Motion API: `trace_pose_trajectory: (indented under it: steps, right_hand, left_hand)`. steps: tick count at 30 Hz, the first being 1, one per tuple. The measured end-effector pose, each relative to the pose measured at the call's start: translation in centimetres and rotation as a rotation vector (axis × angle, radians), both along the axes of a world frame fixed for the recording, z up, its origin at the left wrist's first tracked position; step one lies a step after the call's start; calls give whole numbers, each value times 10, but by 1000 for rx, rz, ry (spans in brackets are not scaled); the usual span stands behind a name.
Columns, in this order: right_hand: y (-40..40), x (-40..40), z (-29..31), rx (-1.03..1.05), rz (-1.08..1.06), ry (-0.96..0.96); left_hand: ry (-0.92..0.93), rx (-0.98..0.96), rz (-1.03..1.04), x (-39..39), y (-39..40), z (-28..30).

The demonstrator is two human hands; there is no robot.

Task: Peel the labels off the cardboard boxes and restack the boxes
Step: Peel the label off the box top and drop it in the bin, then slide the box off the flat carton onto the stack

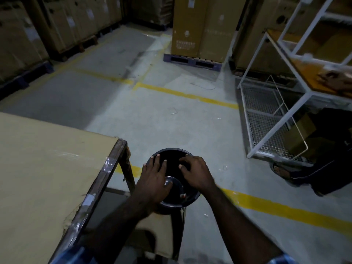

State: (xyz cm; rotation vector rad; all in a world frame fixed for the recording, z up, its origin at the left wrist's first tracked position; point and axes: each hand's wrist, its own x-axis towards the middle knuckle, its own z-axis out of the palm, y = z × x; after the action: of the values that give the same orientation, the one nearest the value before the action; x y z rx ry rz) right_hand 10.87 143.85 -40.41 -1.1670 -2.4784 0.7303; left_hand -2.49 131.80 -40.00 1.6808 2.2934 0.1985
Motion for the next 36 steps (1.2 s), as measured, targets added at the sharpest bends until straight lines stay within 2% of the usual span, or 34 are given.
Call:
trace_pose_trajectory:
  steps: [6, 17, 28, 36]
  right_hand:
    - [-11, 6, 43, 105, 114, 49]
    - [-81, 36, 141, 236, 379, 344]
    - [-241, -9, 212, 259, 704, 530]
    - [-412, -58, 240, 250, 867, 612]
  left_hand:
    - [43, 101, 139, 15, -22, 36]
    - [114, 373, 423, 74, -103, 132]
    - [234, 442, 733, 84, -292, 198]
    - [363, 494, 904, 77, -476, 229]
